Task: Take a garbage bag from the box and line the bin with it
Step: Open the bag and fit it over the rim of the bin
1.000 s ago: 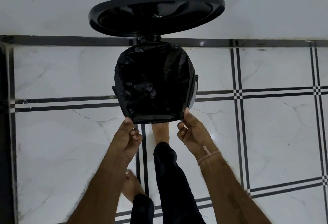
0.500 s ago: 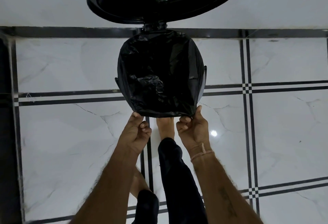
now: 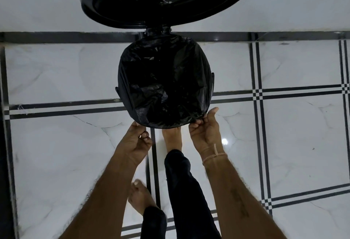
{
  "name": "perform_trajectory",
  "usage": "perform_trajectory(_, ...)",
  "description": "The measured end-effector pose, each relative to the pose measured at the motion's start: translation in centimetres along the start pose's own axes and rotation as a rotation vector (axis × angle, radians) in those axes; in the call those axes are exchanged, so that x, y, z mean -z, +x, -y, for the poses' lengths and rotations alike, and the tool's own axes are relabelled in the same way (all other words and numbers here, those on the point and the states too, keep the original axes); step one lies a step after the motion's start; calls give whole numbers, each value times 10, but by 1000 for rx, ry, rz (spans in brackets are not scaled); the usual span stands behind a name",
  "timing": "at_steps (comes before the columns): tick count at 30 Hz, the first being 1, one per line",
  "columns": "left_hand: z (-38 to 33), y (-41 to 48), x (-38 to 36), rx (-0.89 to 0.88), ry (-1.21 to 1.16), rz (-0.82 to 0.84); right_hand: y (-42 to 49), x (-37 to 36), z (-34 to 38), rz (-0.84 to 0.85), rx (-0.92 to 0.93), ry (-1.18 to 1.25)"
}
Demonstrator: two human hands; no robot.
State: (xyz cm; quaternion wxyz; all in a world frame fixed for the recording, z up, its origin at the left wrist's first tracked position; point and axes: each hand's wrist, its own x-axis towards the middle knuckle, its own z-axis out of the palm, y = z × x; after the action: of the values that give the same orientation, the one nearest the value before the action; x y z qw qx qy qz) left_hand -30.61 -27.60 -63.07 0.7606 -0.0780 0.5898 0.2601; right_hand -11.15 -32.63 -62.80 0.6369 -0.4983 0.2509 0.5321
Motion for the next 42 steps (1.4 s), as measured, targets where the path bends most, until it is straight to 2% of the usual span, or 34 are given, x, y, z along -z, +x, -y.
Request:
perform_trajectory(5, -13, -3, -9, -43, -172, 8, 7, 5, 13, -77, 12, -146)
perform_trajectory(11, -25, -3, -8, -66, -93, -5, 24, -15, 17, -238, -27, -223)
perform_trajectory(15, -30, -7, -11, -92, -137, -22, 29, -21, 25, -191, 38, -184)
perform_trajectory(18, -37, -6, -14, -136, -96, -19, 27, -27, 44, -162, 77, -290)
perform_trajectory(22, -44, 2, -10, -136, -75, -62, 41, -42, 57, -328, 61, -409)
perform_trajectory(26, -50, 6, -11, -68, -46, -98, 52, -43, 44, -365, 89, -522)
perform_trajectory(29, -55, 8, -13, -36, -10, -123, 43, -39, 43, -231, 57, -314)
perform_trajectory(31, -57, 10, -14, -39, 10, -143, 36, -36, 48, -160, 33, -275)
perform_trajectory(35, -62, 8, -20, -85, 52, -173, 31, -35, 58, -148, 33, -320)
perform_trajectory(39, -59, 1, -22, -182, 88, -131, 29, -44, 68, -146, 169, -542)
perform_trajectory(42, -68, 0, -23, -202, 108, -214, 30, -62, 73, -152, 230, -629)
